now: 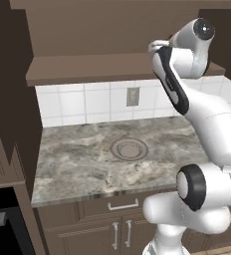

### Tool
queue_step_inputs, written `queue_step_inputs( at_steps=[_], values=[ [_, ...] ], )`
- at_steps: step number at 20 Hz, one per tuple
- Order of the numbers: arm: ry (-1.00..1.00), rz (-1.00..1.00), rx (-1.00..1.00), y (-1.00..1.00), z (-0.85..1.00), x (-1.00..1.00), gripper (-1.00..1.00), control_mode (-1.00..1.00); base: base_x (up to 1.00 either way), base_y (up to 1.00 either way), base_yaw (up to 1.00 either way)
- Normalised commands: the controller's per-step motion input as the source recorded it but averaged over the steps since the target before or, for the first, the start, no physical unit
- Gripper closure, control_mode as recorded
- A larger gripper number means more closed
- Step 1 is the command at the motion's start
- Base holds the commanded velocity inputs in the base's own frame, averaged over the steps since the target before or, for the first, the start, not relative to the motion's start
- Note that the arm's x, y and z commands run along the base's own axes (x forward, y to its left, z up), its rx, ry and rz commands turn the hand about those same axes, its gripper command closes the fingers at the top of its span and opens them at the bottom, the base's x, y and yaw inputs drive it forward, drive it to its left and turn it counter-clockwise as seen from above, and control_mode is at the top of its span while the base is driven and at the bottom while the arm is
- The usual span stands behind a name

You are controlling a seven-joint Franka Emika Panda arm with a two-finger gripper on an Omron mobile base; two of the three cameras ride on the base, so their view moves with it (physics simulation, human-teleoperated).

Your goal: Move the hot dog bun to the plate on the dining table and place the condiment next to that plate. Then navigate to the fridge and take the sausage and place it on the plate as well.

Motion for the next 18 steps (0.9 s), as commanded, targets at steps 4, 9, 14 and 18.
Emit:
queue_step_inputs(
  at_steps=[4,9,14,18],
  values=[
    [0.01,0.07,0.00,0.02,0.00,-1.00,1.00,-1.00,0.00,0.00,0.00],
    [0.02,0.11,0.00,0.01,0.00,-1.00,1.00,-1.00,0.00,0.00,0.00],
    [0.04,0.13,0.00,0.02,-0.12,-1.00,1.00,-1.00,0.00,0.00,0.00],
    [0.06,0.08,-0.06,0.41,-0.35,-1.00,1.00,-1.00,0.00,0.00,0.00]
  ],
)
